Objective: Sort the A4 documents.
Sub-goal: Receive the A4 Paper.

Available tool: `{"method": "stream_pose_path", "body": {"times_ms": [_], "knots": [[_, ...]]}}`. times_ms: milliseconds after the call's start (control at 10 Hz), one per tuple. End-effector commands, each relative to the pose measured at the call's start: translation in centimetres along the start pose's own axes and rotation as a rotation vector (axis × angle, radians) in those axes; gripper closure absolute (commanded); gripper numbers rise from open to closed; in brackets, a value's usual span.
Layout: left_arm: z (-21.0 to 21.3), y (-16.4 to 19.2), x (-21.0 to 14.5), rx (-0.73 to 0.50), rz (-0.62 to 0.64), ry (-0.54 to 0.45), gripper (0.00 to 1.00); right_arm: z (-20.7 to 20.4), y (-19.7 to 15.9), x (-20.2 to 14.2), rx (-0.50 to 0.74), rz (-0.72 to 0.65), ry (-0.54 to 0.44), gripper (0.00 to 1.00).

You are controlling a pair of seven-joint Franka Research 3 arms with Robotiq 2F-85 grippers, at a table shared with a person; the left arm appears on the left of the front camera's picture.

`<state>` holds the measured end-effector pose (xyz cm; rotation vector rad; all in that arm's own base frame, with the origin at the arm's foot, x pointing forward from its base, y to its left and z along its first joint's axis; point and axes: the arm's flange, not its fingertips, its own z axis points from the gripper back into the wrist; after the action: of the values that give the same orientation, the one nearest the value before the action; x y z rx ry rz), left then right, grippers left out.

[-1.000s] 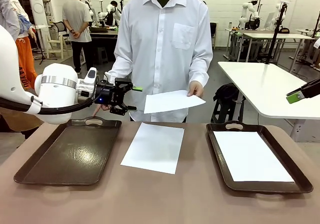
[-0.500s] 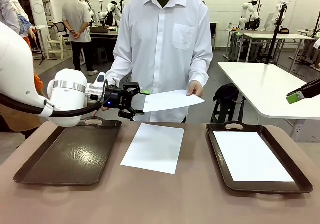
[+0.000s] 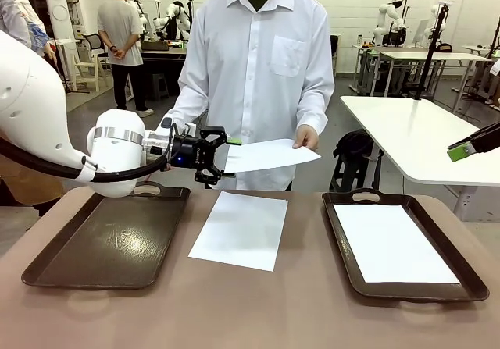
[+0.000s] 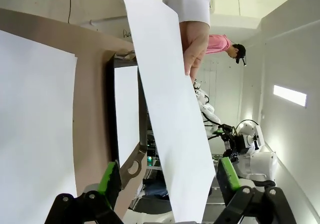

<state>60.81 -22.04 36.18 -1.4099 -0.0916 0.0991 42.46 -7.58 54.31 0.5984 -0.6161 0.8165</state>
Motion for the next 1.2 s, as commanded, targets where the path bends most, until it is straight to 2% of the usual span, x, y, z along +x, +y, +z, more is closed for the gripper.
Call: {"method": "stream_pose_path", "body": {"times_ms": [0,300,1000,1100], "knots": [[-0.5,0.4,1.1,-0.023,0.052,-0.009,0.00,-0.1,0.0,0.0,-0.001,0.001,0.001,0.00],[-1.0,0.8,1.1,-0.113,0.094,-0.003,0.02,-0.1,0.0,0.0,-0.001,0.001,0.001,0.00],[0.0,1.4,1.1,-0.119,0.108,-0.012,0.72,-0.1,0.0,0.0,-0.001,0.001,0.001,0.00],[0.0,1.4,1.0,-0.115,0.104,-0.006,0.62,-0.1,0.0,0.0,-0.001,0.001,0.001,0.00]]}}
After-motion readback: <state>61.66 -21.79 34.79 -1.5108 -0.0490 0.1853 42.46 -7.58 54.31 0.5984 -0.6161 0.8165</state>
